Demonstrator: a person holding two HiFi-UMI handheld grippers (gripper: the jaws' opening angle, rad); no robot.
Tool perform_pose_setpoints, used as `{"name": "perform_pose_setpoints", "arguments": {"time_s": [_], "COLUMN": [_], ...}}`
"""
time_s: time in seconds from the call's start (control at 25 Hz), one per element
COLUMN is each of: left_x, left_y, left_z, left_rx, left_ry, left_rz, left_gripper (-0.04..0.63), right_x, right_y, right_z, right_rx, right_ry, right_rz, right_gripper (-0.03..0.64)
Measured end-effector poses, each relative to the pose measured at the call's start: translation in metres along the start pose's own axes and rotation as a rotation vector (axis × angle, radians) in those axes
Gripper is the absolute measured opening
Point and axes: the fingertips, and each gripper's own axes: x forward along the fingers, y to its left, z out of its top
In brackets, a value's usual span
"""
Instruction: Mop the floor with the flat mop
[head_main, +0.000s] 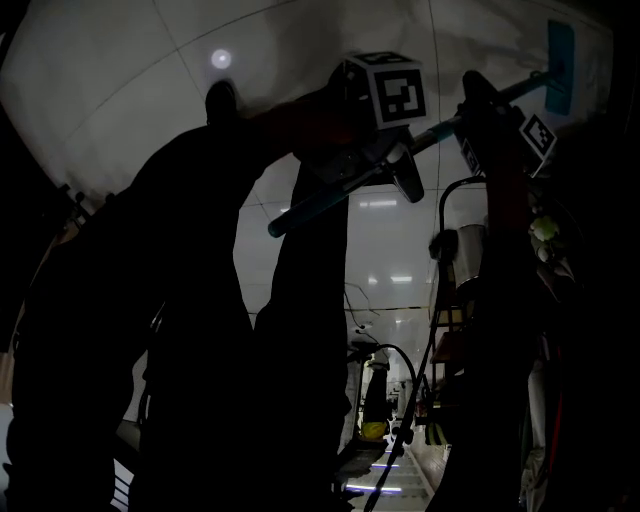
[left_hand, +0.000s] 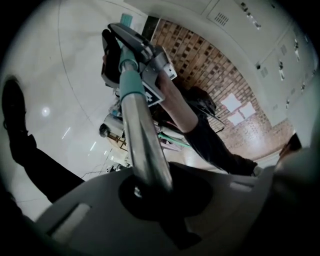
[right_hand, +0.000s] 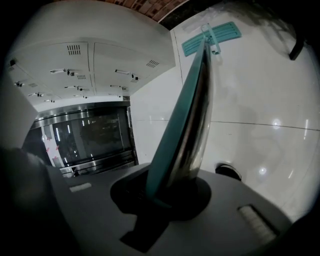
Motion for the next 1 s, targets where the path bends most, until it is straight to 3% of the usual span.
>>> {"name": "perform_pose_setpoints", "arguments": {"time_s": [0.2,0.44,0.56,0.72,0.84,1.0], "left_x": [-0.008,-0.040,-0.064,-0.089,-0.096,-0.106], "left_y": [0.001,0.011,0.015,0.015,0.013,0.026], "left_z": [-0.045,-0.156,-0.215,-0.288,-0.326,-0.374], "left_rx": [0.010,-0.011,-0.029,-0.072,-0.113,-0.109], "left_ry": [0.061,0.106,0.097,0.062,0.031,-0.006], "left_rz": [0.050,0.077,0.092,0.050,0.014,0.047], "left_gripper": [0.012,0.003,0.003,0.005,0.006,0.006], "right_x": [0.010,0.038,0.058,0.084,0.095,0.108], "right_y": [0.010,0.023,0.029,0.030,0.029,0.030], "right_z": [-0.041,-0.149,-0.212,-0.292,-0.341,-0.396], "right_rx": [-0.006,-0.015,0.016,0.047,0.079,0.080], "right_ry": [0.017,0.029,0.035,0.052,0.090,0.142], "right_rz": [0.016,-0.009,-0.017,-0.009,-0.005,0.003], "right_gripper": [0.063,0.058,0.057,0.057,0.057,0.057]}}
